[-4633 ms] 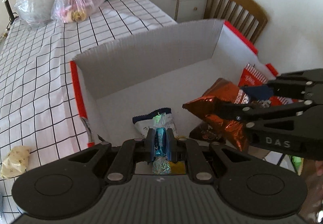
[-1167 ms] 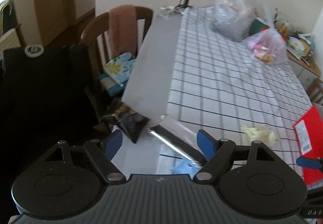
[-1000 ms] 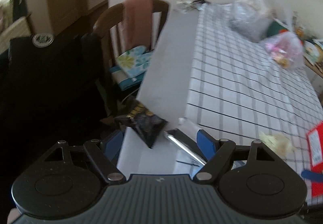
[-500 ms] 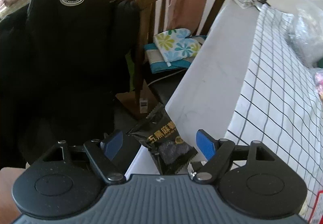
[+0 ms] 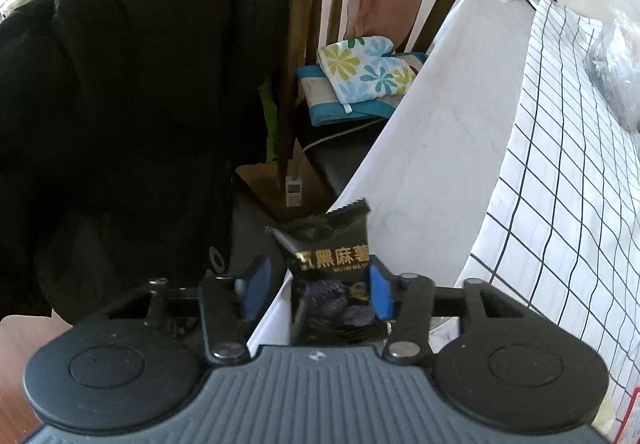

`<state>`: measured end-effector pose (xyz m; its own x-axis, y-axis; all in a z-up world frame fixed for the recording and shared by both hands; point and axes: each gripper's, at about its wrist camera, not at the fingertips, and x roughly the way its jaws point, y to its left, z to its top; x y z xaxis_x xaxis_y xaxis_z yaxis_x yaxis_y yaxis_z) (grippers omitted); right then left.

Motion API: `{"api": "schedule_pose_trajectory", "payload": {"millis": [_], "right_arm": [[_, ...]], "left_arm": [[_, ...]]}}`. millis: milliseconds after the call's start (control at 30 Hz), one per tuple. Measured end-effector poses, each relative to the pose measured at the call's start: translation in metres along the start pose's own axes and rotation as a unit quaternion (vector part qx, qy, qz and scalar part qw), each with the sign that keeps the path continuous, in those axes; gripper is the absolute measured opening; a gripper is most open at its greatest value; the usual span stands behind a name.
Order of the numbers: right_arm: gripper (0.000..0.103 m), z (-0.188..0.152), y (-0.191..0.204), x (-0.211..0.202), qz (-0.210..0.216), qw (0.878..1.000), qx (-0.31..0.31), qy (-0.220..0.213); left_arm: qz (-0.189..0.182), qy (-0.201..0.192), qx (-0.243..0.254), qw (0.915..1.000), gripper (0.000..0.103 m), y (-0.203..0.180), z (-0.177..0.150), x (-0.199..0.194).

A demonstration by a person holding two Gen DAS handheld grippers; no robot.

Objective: Organize snacks
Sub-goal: 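Grasp the black sesame packet with the left tool while the right tool grasps the green yogurt cup, then carry the sesame packet and green yogurt cup over the red box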

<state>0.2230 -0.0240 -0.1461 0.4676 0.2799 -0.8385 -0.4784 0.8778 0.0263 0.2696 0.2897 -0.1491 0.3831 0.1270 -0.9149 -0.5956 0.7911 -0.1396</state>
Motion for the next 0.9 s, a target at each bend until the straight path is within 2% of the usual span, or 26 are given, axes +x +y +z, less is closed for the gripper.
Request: {"api": "schedule_pose_trajectory", "payload": {"millis": [33,200,633,900], "right_arm": [[0.038,-0.001,0.000,0.001,-0.001,1.000,0.000,0.001],[0.033,-0.001,0.000,-0.001,0.000,1.000,0.002,-0.003],[0.032,-0.008,-0.001,-0.022,-0.006,1.000,0.019,-0.016],[0.032,-0.017,-0.008,-0.061,-0.012,0.998,0.042,-0.040]], "left_arm": [[-0.002,0.002,0.002,1.0000,0.039,0.000,-0.001,0.000],[-0.009,0.001,0.007,0.9999,0.036,0.002,-0.004,-0.002],[-0.039,0.000,0.010,0.9992,0.034,0.013,-0.016,-0.021],[-0.059,-0.032,0.028,0.9974,0.034,0.016,-0.030,-0.060]]}}
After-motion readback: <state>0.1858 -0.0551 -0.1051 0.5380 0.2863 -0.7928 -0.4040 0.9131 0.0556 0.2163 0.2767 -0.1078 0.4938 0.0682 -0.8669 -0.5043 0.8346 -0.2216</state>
